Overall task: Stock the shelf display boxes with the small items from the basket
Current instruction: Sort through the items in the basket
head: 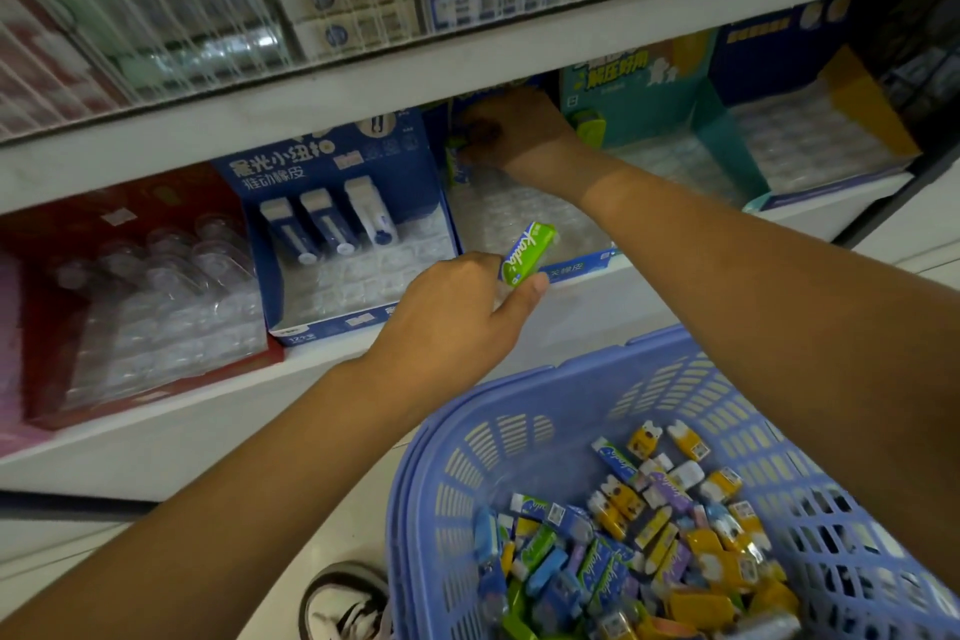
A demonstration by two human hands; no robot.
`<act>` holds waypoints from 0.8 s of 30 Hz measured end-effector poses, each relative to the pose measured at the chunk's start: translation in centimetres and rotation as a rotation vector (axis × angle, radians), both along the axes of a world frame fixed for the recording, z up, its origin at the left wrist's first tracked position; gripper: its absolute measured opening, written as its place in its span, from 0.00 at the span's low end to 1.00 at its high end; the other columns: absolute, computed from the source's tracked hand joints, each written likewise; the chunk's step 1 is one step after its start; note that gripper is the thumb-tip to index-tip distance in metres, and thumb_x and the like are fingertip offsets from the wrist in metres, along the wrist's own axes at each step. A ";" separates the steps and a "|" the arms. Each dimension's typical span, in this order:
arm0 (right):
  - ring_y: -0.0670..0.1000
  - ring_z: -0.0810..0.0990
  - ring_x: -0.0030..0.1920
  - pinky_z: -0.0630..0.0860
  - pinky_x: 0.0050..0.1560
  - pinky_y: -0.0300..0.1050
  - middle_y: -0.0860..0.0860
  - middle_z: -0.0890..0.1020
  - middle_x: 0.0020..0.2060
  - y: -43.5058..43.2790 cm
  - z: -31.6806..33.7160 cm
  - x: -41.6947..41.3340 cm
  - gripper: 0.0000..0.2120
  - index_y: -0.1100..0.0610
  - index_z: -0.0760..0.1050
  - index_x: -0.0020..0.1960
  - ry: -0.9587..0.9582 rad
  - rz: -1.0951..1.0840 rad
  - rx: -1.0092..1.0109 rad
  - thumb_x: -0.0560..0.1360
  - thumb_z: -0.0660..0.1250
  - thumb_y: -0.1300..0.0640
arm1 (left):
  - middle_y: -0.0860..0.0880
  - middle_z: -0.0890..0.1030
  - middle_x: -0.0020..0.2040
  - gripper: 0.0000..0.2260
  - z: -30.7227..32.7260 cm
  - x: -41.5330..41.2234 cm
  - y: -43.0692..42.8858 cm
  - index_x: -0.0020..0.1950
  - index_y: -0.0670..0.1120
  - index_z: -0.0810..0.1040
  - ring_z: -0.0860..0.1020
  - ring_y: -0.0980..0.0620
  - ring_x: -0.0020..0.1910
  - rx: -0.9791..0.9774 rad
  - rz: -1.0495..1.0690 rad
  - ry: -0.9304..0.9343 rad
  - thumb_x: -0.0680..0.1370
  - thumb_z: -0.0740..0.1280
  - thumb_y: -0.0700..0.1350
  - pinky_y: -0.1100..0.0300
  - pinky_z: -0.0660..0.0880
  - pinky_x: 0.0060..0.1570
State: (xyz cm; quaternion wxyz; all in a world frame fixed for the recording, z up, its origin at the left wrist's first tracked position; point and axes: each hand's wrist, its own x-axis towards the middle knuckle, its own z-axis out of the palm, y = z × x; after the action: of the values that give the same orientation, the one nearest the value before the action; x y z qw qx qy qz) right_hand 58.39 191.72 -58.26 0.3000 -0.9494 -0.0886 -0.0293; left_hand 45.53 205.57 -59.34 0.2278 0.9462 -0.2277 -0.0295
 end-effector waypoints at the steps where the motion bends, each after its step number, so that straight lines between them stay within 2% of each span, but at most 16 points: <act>1: 0.49 0.78 0.57 0.70 0.52 0.31 0.54 0.81 0.57 -0.3 0.2 -0.6 0.19 0.57 0.75 0.65 -0.013 -0.042 0.071 0.75 0.68 0.58 | 0.48 0.76 0.40 0.18 0.0 0.0 0.1 0.46 0.44 0.75 0.74 0.48 0.40 -0.033 0.015 -0.003 0.79 0.57 0.58 0.56 0.64 0.36; 3: 0.44 0.81 0.41 0.74 0.40 0.27 0.53 0.81 0.47 -1.0 0.7 -2.6 0.17 0.63 0.75 0.63 0.059 -0.166 0.453 0.74 0.67 0.63 | 0.50 0.73 0.39 0.17 0.0 -0.2 0.2 0.45 0.44 0.74 0.70 0.51 0.37 -0.092 0.036 -0.039 0.79 0.58 0.57 0.59 0.59 0.34; 4: 0.43 0.81 0.33 0.77 0.36 0.29 0.53 0.81 0.41 -1.5 1.1 -4.0 0.14 0.66 0.76 0.60 0.134 -0.197 0.679 0.75 0.67 0.65 | 0.52 0.70 0.37 0.16 0.1 -0.3 0.2 0.44 0.44 0.73 0.68 0.53 0.35 -0.120 0.043 -0.067 0.79 0.59 0.56 0.59 0.57 0.33; 5: 0.43 0.81 0.30 0.79 0.33 0.32 0.54 0.81 0.37 -2.1 1.4 -5.6 0.11 0.67 0.77 0.56 0.228 -0.194 0.849 0.76 0.67 0.64 | 0.54 0.68 0.35 0.15 0.2 -0.4 0.1 0.42 0.45 0.71 0.67 0.55 0.33 -0.138 0.050 -0.091 0.79 0.59 0.56 0.59 0.56 0.32; 6: 0.45 0.82 0.31 0.79 0.33 0.35 0.55 0.82 0.36 -2.7 1.6 -7.3 0.11 0.66 0.79 0.52 0.309 -0.161 0.931 0.76 0.67 0.59 | 0.56 0.67 0.33 0.15 0.3 -0.4 0.0 0.41 0.46 0.70 0.66 0.57 0.32 -0.147 0.058 -0.110 0.79 0.59 0.56 0.58 0.57 0.31; 8: 0.49 0.84 0.37 0.81 0.38 0.38 0.55 0.85 0.38 -3.6 1.7 -10.4 0.14 0.61 0.81 0.46 0.433 -0.040 0.999 0.74 0.67 0.50 | 0.56 0.67 0.32 0.15 0.6 -0.3 -0.2 0.40 0.47 0.68 0.67 0.57 0.30 -0.142 0.071 -0.128 0.79 0.59 0.56 0.61 0.58 0.28; 9: 0.50 0.84 0.39 0.81 0.41 0.38 0.55 0.85 0.40 -3.8 1.7 -11.8 0.15 0.60 0.81 0.46 0.467 0.012 1.010 0.72 0.67 0.48 | 0.55 0.68 0.31 0.15 0.7 -0.3 -0.3 0.41 0.47 0.67 0.67 0.55 0.30 -0.129 0.073 -0.138 0.79 0.60 0.57 0.59 0.59 0.28; 11: 0.49 0.84 0.41 0.80 0.44 0.36 0.55 0.85 0.43 -3.8 1.4 -13.3 0.11 0.60 0.81 0.49 0.450 0.033 1.000 0.73 0.68 0.53 | 0.55 0.67 0.31 0.14 0.6 -0.4 -0.6 0.42 0.47 0.67 0.67 0.54 0.29 -0.100 0.071 -0.154 0.79 0.60 0.57 0.58 0.58 0.27; 14: 0.47 0.84 0.41 0.80 0.43 0.35 0.56 0.85 0.44 -3.6 0.7 -14.0 0.08 0.62 0.80 0.52 0.346 -0.051 1.048 0.74 0.68 0.62 | 0.55 0.68 0.30 0.14 0.5 -0.6 -0.8 0.45 0.46 0.68 0.69 0.52 0.30 -0.128 0.040 -0.157 0.78 0.60 0.57 0.58 0.59 0.27; 17: 0.47 0.83 0.37 0.80 0.42 0.35 0.56 0.85 0.41 -3.7 0.4 -14.1 0.11 0.64 0.78 0.55 0.282 -0.108 1.117 0.73 0.68 0.65 | 0.52 0.76 0.35 0.12 0.8 -0.5 -0.7 0.50 0.46 0.73 0.75 0.54 0.34 -0.268 -0.004 -0.085 0.79 0.60 0.54 0.61 0.68 0.32; 20: 0.47 0.84 0.37 0.81 0.44 0.37 0.53 0.85 0.40 -3.8 0.3 -13.5 0.10 0.63 0.78 0.54 0.237 -0.112 1.119 0.73 0.68 0.66 | 0.50 0.80 0.39 0.10 1.0 -0.1 -0.6 0.53 0.44 0.76 0.79 0.52 0.38 -0.334 0.012 -0.032 0.81 0.59 0.49 0.58 0.73 0.38; 22: 0.48 0.84 0.38 0.81 0.44 0.37 0.51 0.85 0.39 -4.0 0.7 -13.0 0.11 0.59 0.77 0.54 0.198 -0.055 1.100 0.73 0.68 0.67 | 0.51 0.80 0.37 0.10 1.3 0.3 -0.9 0.51 0.43 0.77 0.79 0.56 0.35 -0.445 0.087 0.109 0.81 0.59 0.47 0.62 0.76 0.37; 24: 0.49 0.84 0.39 0.80 0.44 0.37 0.51 0.83 0.40 -4.4 1.4 -12.4 0.15 0.54 0.77 0.56 0.180 0.070 1.039 0.72 0.68 0.67 | 0.51 0.77 0.33 0.11 1.9 0.7 -1.2 0.45 0.42 0.77 0.76 0.57 0.29 -0.738 0.178 0.482 0.82 0.58 0.45 0.65 0.75 0.31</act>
State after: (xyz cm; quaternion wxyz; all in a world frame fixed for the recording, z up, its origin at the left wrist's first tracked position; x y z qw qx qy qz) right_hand 45.96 187.29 -56.85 0.7382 -0.6708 -0.0680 0.0224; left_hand 46.19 204.42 -57.47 0.5982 0.7837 -0.0813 -0.1462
